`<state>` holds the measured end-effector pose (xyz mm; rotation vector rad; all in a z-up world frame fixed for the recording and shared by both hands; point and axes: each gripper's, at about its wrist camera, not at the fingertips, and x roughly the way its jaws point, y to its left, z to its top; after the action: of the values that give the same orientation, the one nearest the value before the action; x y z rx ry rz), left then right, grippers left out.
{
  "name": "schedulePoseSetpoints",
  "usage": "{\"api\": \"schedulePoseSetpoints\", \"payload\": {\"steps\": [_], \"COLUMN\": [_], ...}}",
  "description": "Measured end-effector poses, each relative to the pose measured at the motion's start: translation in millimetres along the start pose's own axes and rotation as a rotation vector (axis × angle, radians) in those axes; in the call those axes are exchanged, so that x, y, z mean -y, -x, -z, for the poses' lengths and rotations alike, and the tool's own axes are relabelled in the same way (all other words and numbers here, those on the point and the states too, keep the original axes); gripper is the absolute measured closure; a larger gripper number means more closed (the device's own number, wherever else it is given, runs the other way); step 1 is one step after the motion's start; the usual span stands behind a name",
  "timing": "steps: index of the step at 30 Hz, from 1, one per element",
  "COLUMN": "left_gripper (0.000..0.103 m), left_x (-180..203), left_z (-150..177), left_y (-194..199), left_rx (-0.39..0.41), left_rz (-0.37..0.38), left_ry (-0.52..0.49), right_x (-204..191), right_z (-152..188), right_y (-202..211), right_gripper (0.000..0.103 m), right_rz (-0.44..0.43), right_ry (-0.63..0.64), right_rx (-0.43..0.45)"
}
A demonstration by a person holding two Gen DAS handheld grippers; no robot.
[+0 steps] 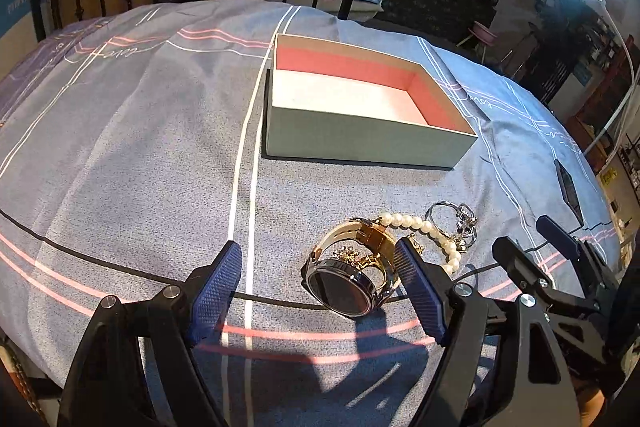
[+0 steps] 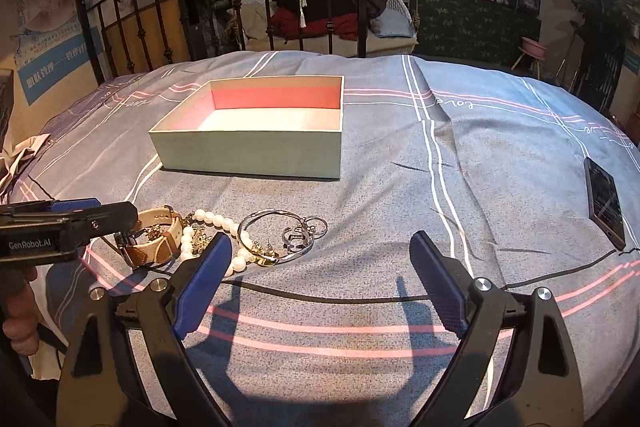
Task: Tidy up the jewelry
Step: 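Lower the left tool onto the gold watch and close on it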
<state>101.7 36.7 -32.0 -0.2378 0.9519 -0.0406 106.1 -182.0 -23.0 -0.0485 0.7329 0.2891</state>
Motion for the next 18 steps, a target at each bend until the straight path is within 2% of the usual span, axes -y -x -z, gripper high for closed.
{"api": "schedulePoseSetpoints", "payload": {"steps": [4, 8, 14, 18], "left_gripper": [0.028, 0.029, 0.028, 0.029], "left_x": [-5, -1, 29, 33], "left_z": [-4, 0, 6, 4], "left_y": [-14, -8, 0, -12], "left_rx": [-0.083, -0.073, -0.021, -0.022], "left_rz": [0.047, 0.037, 0.012, -0.017], "left_ry": [0.084, 0.115, -0.103, -0.156], "right_x": [2, 6, 14, 13], "right_z": [-4, -4, -2, -1], "right_y": [-11, -16, -23, -25], "right_gripper": [0.014, 0.014, 0.014, 0.014], "right_rz": [-0.004, -0.009, -0.020, -0.028], "right_ry": [-0.005, -0.011, -0.038, -0.040], "right_rx": [-0.017, -0.027, -0.040, -0.045]}}
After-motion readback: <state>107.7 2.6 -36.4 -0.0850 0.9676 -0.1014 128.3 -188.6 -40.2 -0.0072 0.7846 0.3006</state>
